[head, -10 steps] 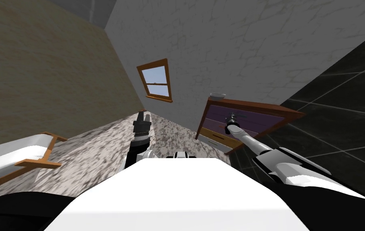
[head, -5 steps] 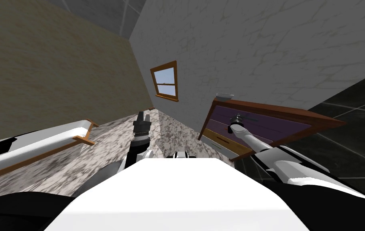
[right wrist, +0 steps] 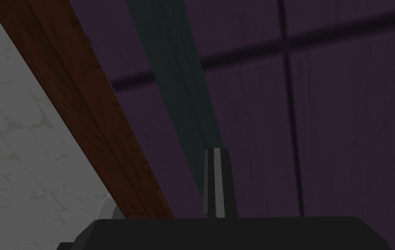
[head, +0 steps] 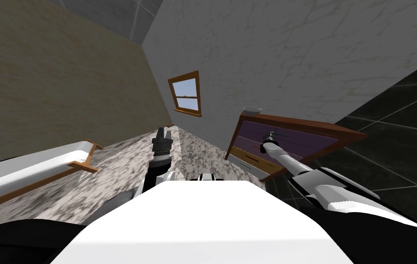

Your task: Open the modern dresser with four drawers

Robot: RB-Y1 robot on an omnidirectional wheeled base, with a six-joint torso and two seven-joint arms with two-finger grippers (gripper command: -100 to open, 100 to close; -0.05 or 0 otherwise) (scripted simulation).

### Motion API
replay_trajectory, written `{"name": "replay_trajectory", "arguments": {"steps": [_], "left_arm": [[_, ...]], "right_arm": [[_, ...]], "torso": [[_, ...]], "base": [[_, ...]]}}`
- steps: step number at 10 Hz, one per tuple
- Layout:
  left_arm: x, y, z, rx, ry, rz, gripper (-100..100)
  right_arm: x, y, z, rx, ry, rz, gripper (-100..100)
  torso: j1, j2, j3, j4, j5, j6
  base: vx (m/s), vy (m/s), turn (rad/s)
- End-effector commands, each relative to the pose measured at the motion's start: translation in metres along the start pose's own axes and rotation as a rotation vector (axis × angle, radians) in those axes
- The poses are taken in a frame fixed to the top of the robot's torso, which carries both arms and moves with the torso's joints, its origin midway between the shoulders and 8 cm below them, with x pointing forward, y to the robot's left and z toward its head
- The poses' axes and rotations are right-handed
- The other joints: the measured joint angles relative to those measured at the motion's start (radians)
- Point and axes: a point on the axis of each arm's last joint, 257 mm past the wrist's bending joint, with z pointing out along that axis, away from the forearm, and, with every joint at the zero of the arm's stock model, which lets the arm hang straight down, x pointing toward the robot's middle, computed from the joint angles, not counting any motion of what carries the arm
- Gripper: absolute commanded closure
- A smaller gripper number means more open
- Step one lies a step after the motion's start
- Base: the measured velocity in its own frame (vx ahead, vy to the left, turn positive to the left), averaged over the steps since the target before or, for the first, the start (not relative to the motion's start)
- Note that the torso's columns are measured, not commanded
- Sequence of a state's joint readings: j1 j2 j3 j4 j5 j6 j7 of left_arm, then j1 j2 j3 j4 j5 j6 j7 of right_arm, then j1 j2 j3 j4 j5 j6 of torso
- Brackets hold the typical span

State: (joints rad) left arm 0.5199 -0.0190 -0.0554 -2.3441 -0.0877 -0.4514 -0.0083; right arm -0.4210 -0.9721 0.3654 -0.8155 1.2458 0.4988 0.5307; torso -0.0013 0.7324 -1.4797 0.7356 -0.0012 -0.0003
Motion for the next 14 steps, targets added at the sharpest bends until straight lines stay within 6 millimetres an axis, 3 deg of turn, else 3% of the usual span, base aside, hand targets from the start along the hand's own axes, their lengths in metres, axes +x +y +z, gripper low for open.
{"name": "replay_trajectory", "arguments": {"steps": [1, 2, 3, 4, 14], "left_arm": [[0.000, 0.000, 0.000, 0.000, 0.000, 0.000, 0], [0.000, 0.000, 0.000, 0.000, 0.000, 0.000, 0], [0.000, 0.000, 0.000, 0.000, 0.000, 0.000, 0], [0.000, 0.000, 0.000, 0.000, 0.000, 0.000, 0], [0.000, 0.000, 0.000, 0.000, 0.000, 0.000, 0]], "right_arm": [[-0.030, 0.010, -0.007, -0.017, -0.069, 0.008, 100], [-0.038, 0.012, -0.009, -0.022, -0.088, 0.010, 100], [-0.032, 0.010, -0.009, -0.020, -0.075, 0.010, 100], [-0.033, 0.007, -0.005, -0.036, -0.081, 0.035, -100], [-0.038, -0.018, 0.015, -0.116, -0.109, 0.178, -100]], "torso": [[0.000, 0.003, 0.002, 0.001, 0.001, 0.001], [0.000, 0.006, 0.004, 0.002, 0.001, -0.001], [0.000, 0.008, 0.005, 0.003, 0.001, 0.000], [-0.001, 0.010, 0.006, 0.004, 0.001, 0.000], [0.001, 0.006, 0.004, 0.002, 0.001, 0.000]], "base": [[0.106, 0.070, -0.241], [0.084, 0.050, -0.149], [0.037, 0.024, -0.030], [-0.004, -0.001, 0.011], [-0.026, -0.015, 0.001]]}}
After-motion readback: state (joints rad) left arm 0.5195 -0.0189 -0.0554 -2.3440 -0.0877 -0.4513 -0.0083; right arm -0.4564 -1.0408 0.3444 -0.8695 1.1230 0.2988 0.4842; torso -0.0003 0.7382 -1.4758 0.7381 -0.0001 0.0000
